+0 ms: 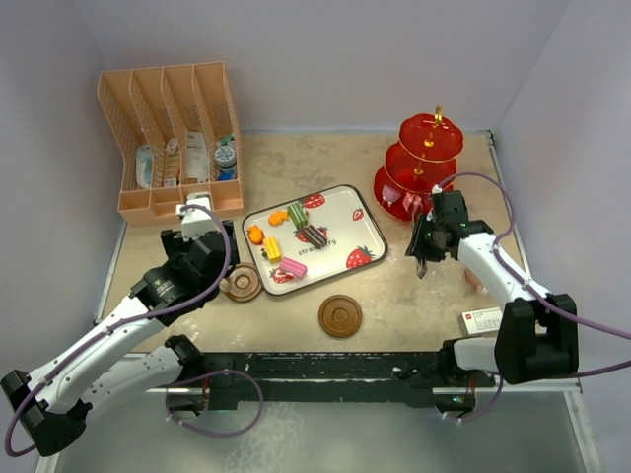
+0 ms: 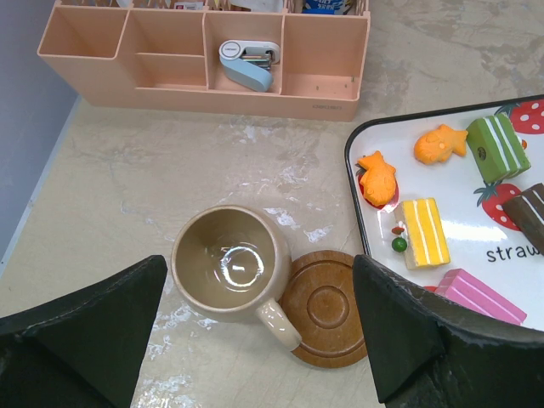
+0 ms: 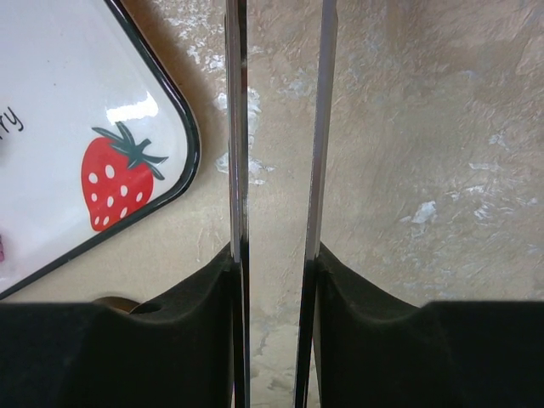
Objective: Serve the afternoon tea
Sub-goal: Place the desert on the desert table.
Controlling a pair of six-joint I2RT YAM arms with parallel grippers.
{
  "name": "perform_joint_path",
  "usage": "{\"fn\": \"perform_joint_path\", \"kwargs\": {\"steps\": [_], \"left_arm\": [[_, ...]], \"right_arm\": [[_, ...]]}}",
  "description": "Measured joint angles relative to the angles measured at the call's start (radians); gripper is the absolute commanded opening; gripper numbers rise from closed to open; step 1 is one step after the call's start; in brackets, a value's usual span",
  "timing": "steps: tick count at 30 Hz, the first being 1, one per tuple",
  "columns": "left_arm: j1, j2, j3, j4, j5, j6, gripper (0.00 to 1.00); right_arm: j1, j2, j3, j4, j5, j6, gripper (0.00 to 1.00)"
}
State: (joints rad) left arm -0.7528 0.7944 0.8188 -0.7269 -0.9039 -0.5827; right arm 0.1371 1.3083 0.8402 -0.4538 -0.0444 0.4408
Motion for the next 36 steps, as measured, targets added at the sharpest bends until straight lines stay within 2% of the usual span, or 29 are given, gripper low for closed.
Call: {"fn": "perform_joint_path", "kwargs": {"steps": [12,18,36], "left_arm": [[0.000,0.002,0.000,0.000,0.000,0.000,0.88],[0.000,0.002,0.000,0.000,0.000,0.000,0.88],[0.000,0.001,0.000,0.000,0.000,0.000,0.87]], "right_arm": [[0.000,-0.030,0.008,-0.019,0.000,0.000,0.37],[-0.001,-0.103,0.008,-0.032,-0.011,0.006,0.34],[-0.001,-0.229,-0.076,-0.036,-0.229,-0.010,0.34]]}}
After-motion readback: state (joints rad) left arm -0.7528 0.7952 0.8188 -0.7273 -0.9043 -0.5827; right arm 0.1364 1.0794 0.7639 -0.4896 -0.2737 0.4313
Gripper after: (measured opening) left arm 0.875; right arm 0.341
